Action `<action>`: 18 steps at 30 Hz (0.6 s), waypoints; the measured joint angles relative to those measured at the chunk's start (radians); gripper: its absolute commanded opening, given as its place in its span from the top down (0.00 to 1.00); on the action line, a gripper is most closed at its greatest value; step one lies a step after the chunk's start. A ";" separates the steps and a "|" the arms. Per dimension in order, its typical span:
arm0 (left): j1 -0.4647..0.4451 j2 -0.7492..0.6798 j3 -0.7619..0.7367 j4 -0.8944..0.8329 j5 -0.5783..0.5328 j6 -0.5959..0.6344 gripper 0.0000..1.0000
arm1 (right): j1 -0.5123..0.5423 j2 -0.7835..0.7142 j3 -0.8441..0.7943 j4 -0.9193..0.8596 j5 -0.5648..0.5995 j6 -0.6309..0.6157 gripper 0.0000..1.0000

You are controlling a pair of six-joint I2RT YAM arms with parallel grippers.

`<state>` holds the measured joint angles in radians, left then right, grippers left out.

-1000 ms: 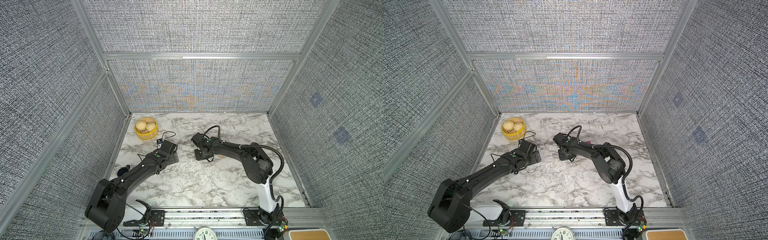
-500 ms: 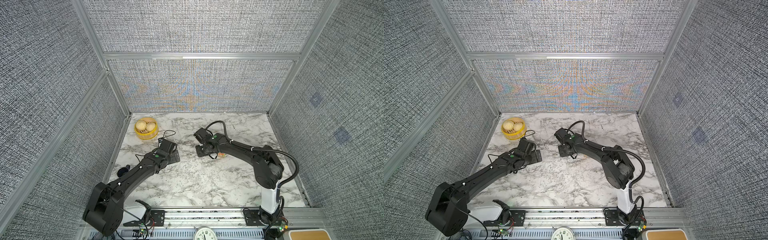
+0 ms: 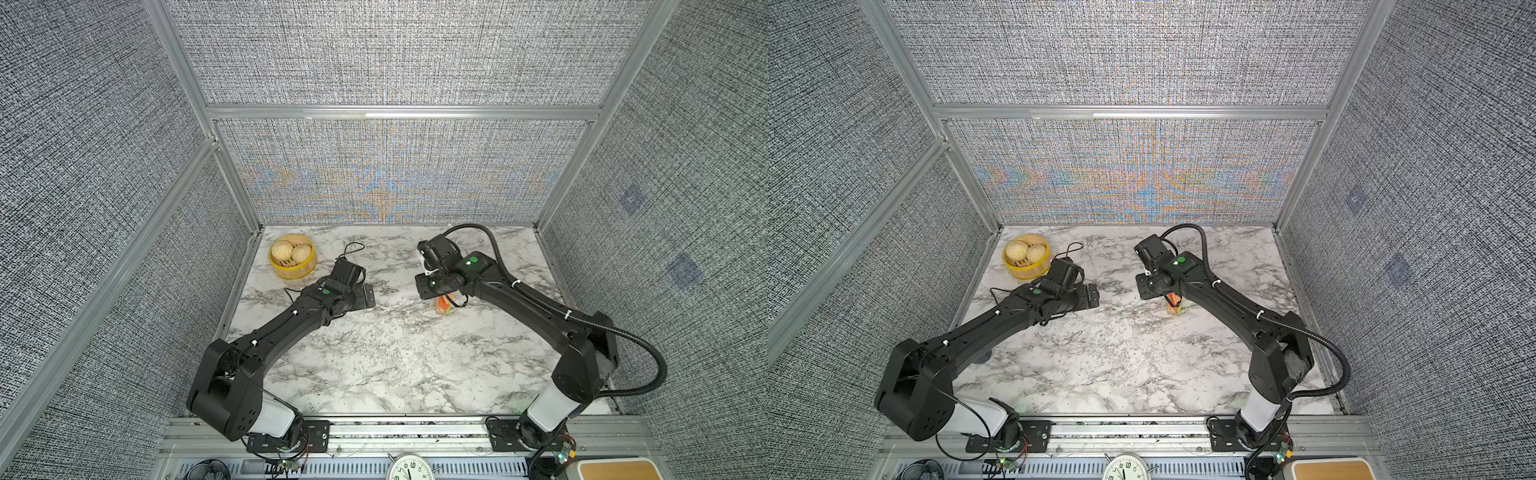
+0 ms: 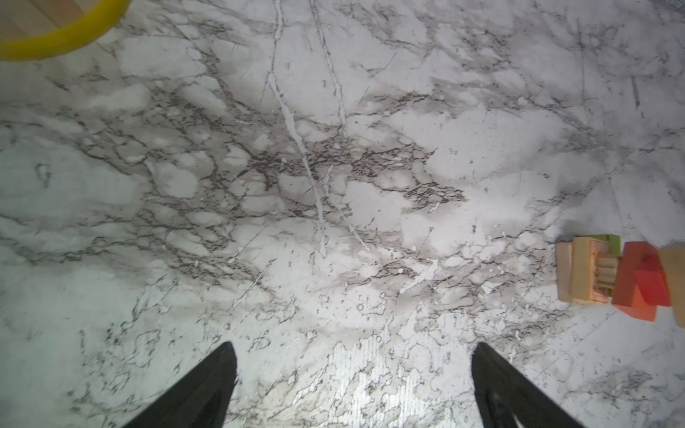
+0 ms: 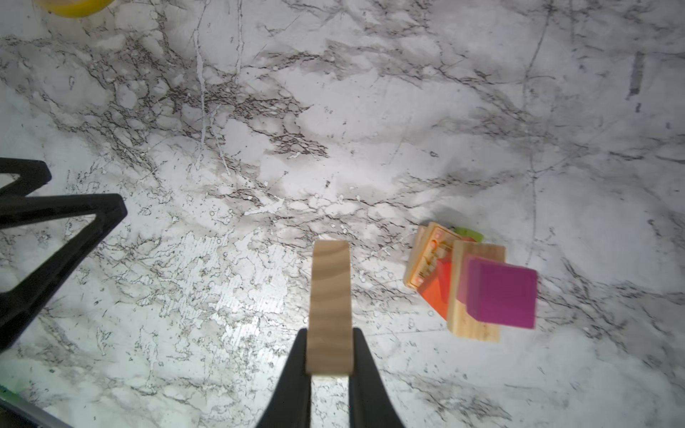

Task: Build the wood block tower
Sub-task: 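Carry the wooden plank with the right gripper over the stack, then lower the wooden plank onto the magenta cube atop the stack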

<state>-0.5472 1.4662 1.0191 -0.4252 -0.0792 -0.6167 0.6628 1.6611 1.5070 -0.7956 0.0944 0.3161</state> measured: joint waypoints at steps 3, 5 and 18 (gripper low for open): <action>-0.018 0.043 0.047 0.004 0.003 0.008 0.00 | -0.036 -0.026 -0.011 -0.033 -0.006 -0.016 0.90; -0.028 0.072 0.074 0.003 0.003 0.013 0.00 | -0.060 -0.035 -0.016 -0.045 -0.017 -0.027 0.90; -0.040 0.196 0.175 0.004 0.028 0.023 0.01 | -0.159 -0.017 -0.019 -0.090 -0.025 -0.080 0.90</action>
<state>-0.5873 1.6627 1.1942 -0.4213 -0.0513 -0.5941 0.5034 1.6444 1.4876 -0.8852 0.0696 0.2356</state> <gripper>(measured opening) 0.995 0.159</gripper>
